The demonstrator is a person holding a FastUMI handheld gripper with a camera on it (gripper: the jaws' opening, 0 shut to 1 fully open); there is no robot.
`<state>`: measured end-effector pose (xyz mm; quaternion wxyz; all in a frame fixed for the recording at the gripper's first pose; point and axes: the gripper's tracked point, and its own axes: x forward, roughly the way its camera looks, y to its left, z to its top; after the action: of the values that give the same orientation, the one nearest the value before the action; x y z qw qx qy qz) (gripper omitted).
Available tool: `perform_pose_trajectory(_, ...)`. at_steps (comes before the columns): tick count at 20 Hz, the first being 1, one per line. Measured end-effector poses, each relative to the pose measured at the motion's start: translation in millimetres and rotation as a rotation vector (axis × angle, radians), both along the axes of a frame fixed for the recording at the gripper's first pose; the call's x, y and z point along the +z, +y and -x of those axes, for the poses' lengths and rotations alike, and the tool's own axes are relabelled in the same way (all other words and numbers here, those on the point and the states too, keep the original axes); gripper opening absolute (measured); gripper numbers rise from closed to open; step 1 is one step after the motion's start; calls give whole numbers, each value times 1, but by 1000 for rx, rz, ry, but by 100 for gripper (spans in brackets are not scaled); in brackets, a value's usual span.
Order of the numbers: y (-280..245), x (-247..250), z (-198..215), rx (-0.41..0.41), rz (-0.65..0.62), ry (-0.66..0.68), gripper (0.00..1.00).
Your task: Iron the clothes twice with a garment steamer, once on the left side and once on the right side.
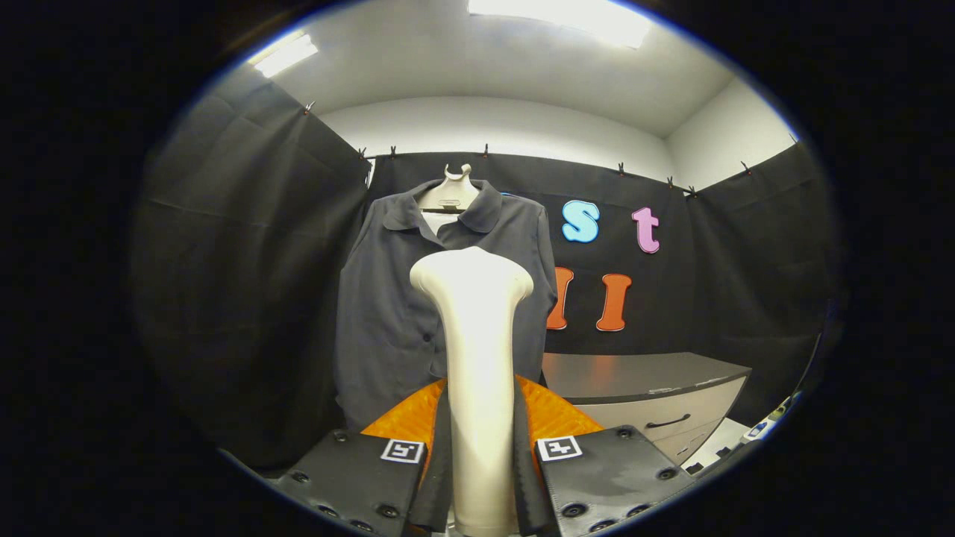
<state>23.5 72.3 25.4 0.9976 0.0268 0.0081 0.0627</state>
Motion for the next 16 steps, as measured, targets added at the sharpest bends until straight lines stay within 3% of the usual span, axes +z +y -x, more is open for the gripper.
perform_pose_trajectory(16,-8,1,7,-20,21,-4,41)
